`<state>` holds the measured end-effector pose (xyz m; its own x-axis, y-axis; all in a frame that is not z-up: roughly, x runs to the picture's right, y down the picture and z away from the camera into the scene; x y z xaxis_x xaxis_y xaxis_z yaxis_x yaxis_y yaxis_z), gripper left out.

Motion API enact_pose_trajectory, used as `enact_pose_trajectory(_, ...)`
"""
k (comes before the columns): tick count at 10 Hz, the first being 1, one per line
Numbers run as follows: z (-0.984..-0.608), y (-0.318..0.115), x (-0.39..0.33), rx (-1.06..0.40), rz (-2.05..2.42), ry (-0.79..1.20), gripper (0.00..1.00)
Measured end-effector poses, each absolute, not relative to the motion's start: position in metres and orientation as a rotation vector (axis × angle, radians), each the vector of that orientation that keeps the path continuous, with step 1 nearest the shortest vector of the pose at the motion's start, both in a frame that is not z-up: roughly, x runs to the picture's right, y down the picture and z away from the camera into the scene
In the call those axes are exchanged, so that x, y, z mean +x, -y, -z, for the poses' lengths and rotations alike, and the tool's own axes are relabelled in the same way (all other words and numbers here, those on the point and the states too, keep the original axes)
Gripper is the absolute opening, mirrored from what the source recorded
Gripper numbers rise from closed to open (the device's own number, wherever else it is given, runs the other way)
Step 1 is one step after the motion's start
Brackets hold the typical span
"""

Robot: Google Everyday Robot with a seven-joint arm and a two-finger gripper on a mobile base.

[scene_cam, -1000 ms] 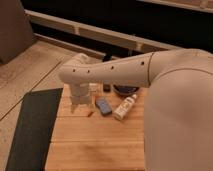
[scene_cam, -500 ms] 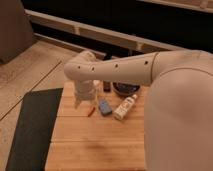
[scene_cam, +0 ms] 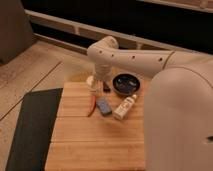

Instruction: Place the ceramic cup in the ceramic bowl

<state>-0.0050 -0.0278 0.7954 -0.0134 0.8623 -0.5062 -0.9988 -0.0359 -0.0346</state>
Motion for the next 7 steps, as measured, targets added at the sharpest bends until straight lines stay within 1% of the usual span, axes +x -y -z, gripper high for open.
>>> enact_pose_trajectory(3,-0.831,0.053,0.014,-0.422,-1.471,-0.361,0.65)
enact_pose_trajectory(5,-0.851,0.068,0.012,-0.42,-1.381,-0.341,0.65)
enact_pose_trajectory(7,-0.876,0.074,-0.002,-0.452,-1.263,-0.326,0.65)
